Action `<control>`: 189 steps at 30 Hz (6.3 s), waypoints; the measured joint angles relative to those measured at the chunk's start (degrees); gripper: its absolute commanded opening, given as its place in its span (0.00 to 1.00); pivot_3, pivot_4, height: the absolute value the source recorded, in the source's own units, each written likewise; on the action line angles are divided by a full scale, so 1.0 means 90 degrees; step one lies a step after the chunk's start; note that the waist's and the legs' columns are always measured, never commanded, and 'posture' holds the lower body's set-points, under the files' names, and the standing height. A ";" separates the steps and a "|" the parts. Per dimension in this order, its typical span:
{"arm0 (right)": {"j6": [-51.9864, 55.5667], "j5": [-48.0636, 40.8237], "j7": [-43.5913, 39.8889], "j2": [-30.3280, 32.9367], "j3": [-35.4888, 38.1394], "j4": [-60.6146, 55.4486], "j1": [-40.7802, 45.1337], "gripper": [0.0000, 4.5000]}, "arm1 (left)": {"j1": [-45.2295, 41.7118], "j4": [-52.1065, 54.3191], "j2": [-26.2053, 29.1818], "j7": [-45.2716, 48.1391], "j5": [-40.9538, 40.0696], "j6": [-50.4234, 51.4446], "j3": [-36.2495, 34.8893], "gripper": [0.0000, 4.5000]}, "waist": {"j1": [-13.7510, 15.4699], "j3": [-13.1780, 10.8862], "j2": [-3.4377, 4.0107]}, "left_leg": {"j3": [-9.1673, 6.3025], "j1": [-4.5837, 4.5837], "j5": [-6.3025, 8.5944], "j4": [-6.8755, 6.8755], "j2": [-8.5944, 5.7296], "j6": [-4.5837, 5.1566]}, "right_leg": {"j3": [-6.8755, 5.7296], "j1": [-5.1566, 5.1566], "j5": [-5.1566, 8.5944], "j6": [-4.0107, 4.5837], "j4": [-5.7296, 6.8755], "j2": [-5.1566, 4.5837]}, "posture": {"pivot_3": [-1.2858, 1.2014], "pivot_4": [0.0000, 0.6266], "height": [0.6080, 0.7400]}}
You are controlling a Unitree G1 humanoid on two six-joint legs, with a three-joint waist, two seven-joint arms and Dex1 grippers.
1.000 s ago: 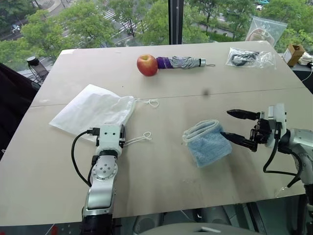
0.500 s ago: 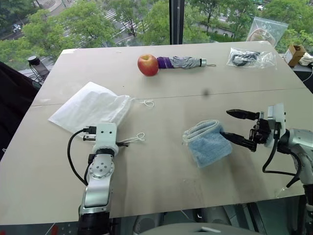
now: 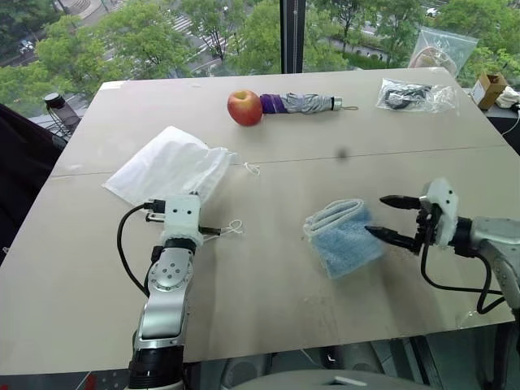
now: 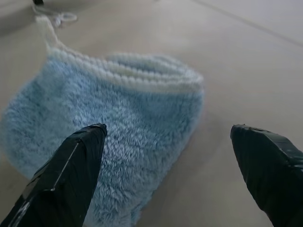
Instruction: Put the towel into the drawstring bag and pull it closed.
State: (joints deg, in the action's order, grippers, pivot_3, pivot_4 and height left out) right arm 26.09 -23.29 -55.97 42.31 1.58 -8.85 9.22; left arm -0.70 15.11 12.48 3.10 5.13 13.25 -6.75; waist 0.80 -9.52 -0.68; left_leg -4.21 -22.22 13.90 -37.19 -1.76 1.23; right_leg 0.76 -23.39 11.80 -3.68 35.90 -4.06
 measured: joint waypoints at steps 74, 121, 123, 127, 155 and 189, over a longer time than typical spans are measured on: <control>0.1854 -0.0105 0.1145 -0.3438 -0.1712 0.1289 0.2784 0.00 | -0.0465 0.1301 0.1547 0.3526 -0.3360 0.2039 0.0058 0.00 | -0.0210 -0.0001 -0.0024 | -0.0003 0.0006 0.0016 0.0013 0.0098 -0.0062 | 0.0010 -0.0037 -0.0050 0.0083 -0.0007 0.0139 | 0.52 0.24 1.00; 0.0917 -0.5981 0.7507 -0.5594 0.1403 0.2508 0.3248 0.10 | -0.0931 0.1794 0.0648 0.2593 -0.4416 0.2386 0.0725 0.00 | -0.0359 -0.0014 -0.0002 | 0.0049 0.0007 0.0016 0.0027 0.0103 -0.0060 | 0.0025 -0.0046 -0.0049 0.0083 -0.0006 0.0148 | 0.52 0.24 1.00; 0.0811 -0.5592 0.7887 -0.5589 0.1023 0.2474 0.3251 0.26 | -0.1003 0.1774 0.0611 0.2551 -0.4487 0.2449 0.0726 0.00 | -0.0371 -0.0014 -0.0002 | 0.0058 0.0007 0.0016 0.0028 0.0105 -0.0060 | 0.0033 -0.0051 -0.0050 0.0083 -0.0004 0.0150 | 0.52 0.24 1.00; 0.1262 -0.4572 0.7406 -0.5520 -0.0218 0.2059 0.3301 0.69 | -0.1195 0.1669 0.0506 0.2481 -0.4720 0.2509 0.0526 0.00 | -0.0383 -0.0014 -0.0002 | 0.0066 0.0003 0.0016 0.0033 0.0110 -0.0059 | 0.0039 -0.0064 -0.0050 0.0083 -0.0002 0.0155 | 0.52 0.24 1.00; 0.2370 -0.3197 0.5402 -0.4252 0.0214 0.1544 0.2785 0.99 | -0.1404 0.0944 0.0662 0.2206 -0.5234 0.2084 -0.0184 0.00 | -0.0307 -0.0017 -0.0003 | 0.0058 -0.0042 0.0018 0.0003 0.0102 -0.0055 | 0.0030 -0.0079 -0.0052 0.0081 -0.0012 0.0147 | 0.52 0.24 1.00; 0.0957 -0.5483 0.4055 -0.4204 0.1918 0.1451 0.2755 0.99 | -0.1511 0.0886 0.0693 0.2271 -0.4968 0.1937 -0.0111 0.00 | -0.0178 -0.0044 -0.0035 | 0.0061 -0.0023 0.0015 -0.0011 0.0110 -0.0058 | 0.0030 -0.0069 -0.0063 0.0093 -0.0002 0.0155 | 0.52 0.24 1.00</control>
State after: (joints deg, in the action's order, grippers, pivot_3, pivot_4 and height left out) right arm 34.70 -72.64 -19.47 4.47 18.84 4.22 34.02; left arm -14.30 23.08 18.72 23.54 -39.59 30.68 -7.74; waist -0.80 -9.91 -0.99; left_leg -3.66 -22.43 14.04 -37.29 -0.77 0.71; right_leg 1.03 -24.01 11.23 -2.84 35.89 -2.67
